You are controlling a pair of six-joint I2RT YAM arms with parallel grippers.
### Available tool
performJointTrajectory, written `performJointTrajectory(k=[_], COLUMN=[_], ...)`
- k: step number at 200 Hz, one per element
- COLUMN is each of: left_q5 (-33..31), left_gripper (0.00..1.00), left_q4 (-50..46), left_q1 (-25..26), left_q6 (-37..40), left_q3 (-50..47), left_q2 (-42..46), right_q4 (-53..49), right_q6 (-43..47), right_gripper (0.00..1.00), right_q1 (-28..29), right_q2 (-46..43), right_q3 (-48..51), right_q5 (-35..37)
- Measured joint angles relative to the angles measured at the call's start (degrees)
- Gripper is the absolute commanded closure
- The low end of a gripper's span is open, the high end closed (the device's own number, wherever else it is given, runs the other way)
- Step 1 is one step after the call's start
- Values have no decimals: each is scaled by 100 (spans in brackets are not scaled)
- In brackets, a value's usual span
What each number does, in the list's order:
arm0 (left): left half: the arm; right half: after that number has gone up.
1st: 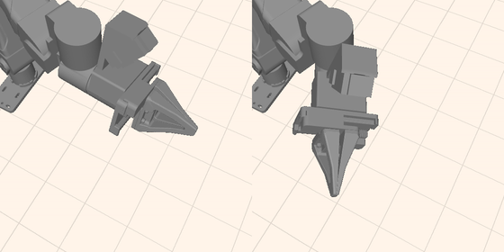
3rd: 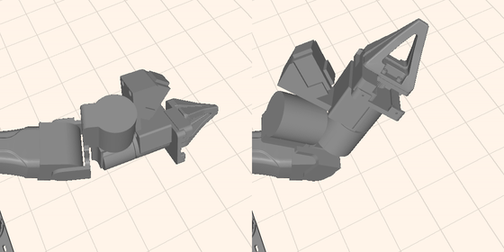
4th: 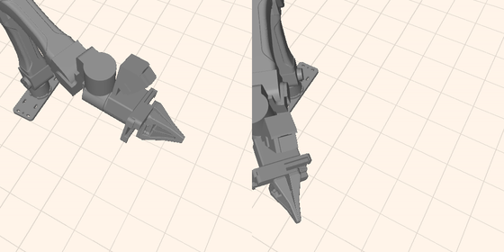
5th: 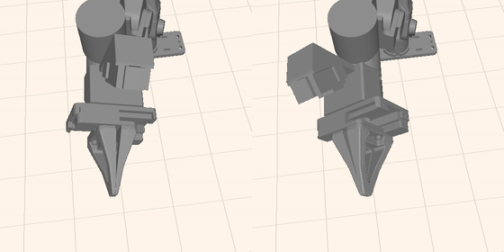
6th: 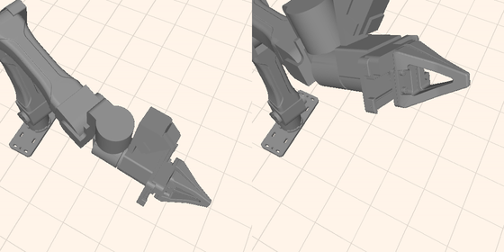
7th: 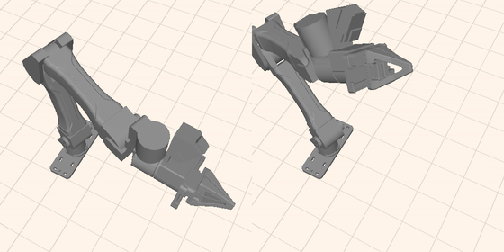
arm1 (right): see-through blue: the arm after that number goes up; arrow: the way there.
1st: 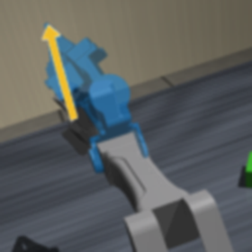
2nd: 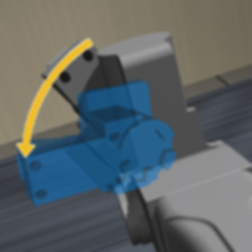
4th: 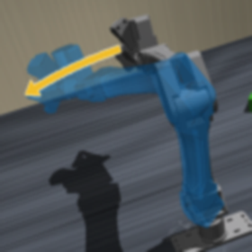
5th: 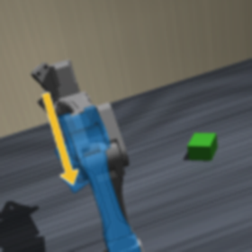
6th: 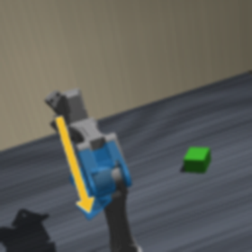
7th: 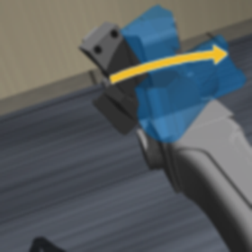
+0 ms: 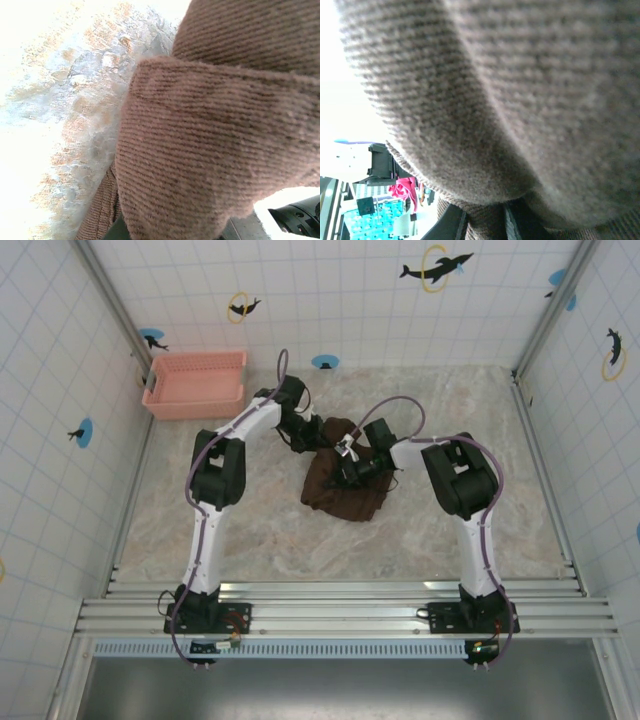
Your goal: Roll up the long pants
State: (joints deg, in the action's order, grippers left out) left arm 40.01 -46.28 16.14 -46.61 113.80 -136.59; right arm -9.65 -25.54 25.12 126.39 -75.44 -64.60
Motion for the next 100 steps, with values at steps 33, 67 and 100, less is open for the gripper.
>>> performJointTrajectory(k=[33,67,100], left_q5=[-186,-706,-1392], left_gripper=[100,100,100], left_q4=[-42,-337,-686], left_q1=[52,138,225], left_q6=[42,125,92], left_q3=[2,2,2], left_q2=[35,199,372], right_q4=[-688,-1576,-2538], right_q6=[330,706,1213], right_gripper=[36,2,2], right_q1=[-81,-452,-723], right_q2=[-269,-835,-1510], right_q3=[-55,-59,-382], right_q5=[120,951,2295])
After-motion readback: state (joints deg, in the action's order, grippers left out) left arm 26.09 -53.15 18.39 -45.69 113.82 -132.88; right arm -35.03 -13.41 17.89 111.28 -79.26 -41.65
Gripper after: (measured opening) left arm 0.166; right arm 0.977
